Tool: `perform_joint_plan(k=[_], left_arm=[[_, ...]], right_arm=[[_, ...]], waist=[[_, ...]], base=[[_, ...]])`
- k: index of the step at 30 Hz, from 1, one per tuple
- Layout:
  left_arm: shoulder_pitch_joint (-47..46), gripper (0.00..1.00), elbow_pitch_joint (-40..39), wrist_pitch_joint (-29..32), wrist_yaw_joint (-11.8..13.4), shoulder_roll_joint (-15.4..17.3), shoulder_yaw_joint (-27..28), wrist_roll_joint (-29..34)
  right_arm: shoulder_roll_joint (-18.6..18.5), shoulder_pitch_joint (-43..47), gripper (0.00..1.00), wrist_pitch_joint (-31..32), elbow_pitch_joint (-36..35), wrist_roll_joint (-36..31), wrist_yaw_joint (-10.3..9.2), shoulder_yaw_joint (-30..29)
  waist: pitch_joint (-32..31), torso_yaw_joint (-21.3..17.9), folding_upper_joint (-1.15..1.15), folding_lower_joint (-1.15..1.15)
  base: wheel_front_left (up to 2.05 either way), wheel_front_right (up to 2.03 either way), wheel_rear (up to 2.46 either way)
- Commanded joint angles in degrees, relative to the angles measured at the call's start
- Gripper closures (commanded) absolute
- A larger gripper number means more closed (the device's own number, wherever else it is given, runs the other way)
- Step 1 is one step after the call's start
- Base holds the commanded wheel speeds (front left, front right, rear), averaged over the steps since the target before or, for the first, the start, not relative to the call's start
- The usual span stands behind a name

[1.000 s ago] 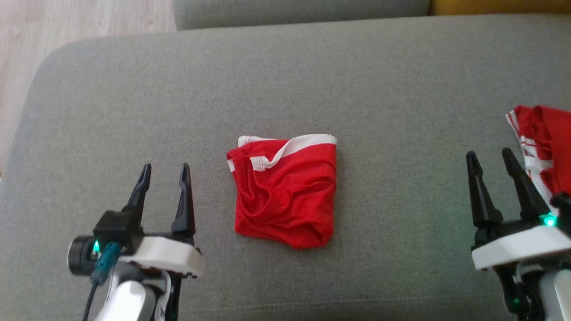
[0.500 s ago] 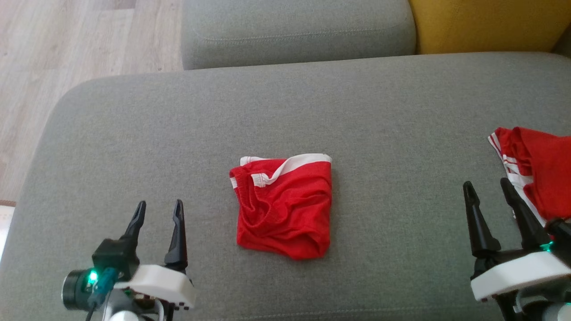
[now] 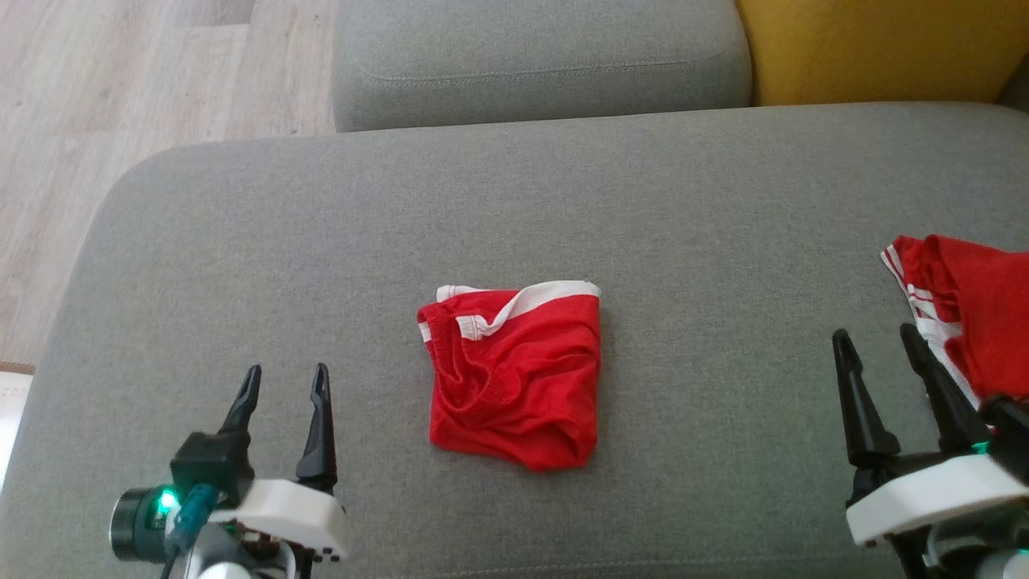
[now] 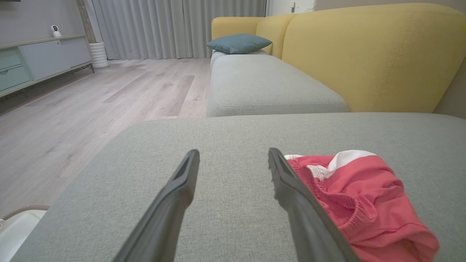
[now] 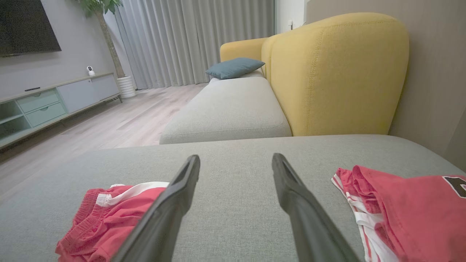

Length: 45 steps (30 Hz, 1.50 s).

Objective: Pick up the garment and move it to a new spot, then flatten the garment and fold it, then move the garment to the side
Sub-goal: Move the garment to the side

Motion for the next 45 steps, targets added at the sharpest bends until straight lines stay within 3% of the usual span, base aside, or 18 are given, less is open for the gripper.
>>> perform_joint_plan(k=[1,10,18,24,30,36,40,41,42,43,45], left_arm=[[-2.6,0.00,-1.6,0.0,0.5,1.3,2.2,0.5],[-3.6,0.00,-2.0,-0.3,0.9,1.6,1.6,1.4],[-7.2,0.00,-3.5,-0.8,0.5,1.3,0.6,2.7],[-11.3,0.00,-3.9,-2.5,0.2,0.3,0.3,3.5],[-14.6,0.00,-3.0,-4.2,-0.7,-1.3,-0.6,4.2],[-15.7,0.00,-2.3,-5.1,-1.3,-2.3,-1.0,4.9],[-15.8,0.00,-1.9,-5.3,-1.8,-2.7,-0.9,5.0],[-15.9,0.00,-1.8,-5.3,-1.8,-2.8,-0.8,5.1],[-15.9,0.00,-1.6,-5.3,-1.9,-2.9,-0.8,5.1],[-15.9,0.00,-1.5,-5.3,-2.0,-3.0,-0.8,5.2],[-15.9,0.00,-1.5,-5.4,-2.0,-3.1,-0.8,5.2]], right_arm=[[-0.7,-1.0,0.00,0.1,-2.4,-0.3,0.39,1.0],[-0.9,-1.3,0.00,0.6,-2.2,-0.3,0.39,1.0],[-2.0,-4.4,0.00,1.7,2.3,0.8,0.39,3.6],[-2.9,-12.2,0.00,1.1,11.3,2.6,0.39,9.7],[-1.3,-17.7,0.00,0.3,22.9,4.6,0.39,13.9],[0.7,-21.1,0.00,0.3,31.2,6.4,0.39,16.5],[1.3,-22.4,0.00,3.6,35.7,6.8,0.39,17.7],[1.4,-22.6,0.49,4.5,36.5,7.0,0.39,18.1],[1.3,-22.9,0.83,5.0,36.8,6.7,0.39,18.5],[1.2,-23.1,1.00,4.9,36.9,6.2,0.39,18.8],[1.0,-23.3,1.00,5.0,36.9,5.7,0.39,19.1]], waist=[[0.0,0.0,0.00,0.00],[0.5,1.1,0.00,0.00],[4.7,5.3,0.00,0.00],[9.1,9.4,0.00,0.00],[11.8,12.7,0.00,0.00],[12.6,14.1,0.00,0.00],[12.8,14.4,0.00,0.00],[12.9,14.4,0.00,0.00],[12.8,14.3,0.00,0.00],[12.8,14.2,0.00,0.00],[12.7,14.0,0.00,0.00]], base=[[0.00,0.00,0.00],[0.00,0.00,0.00],[0.00,0.00,0.00],[0.00,0.00,0.00],[0.00,0.00,0.00],[0.00,0.00,0.00],[0.00,0.00,0.00],[0.00,0.00,0.00],[0.00,0.00,0.00],[0.00,0.00,0.00],[0.00,0.00,0.00]])
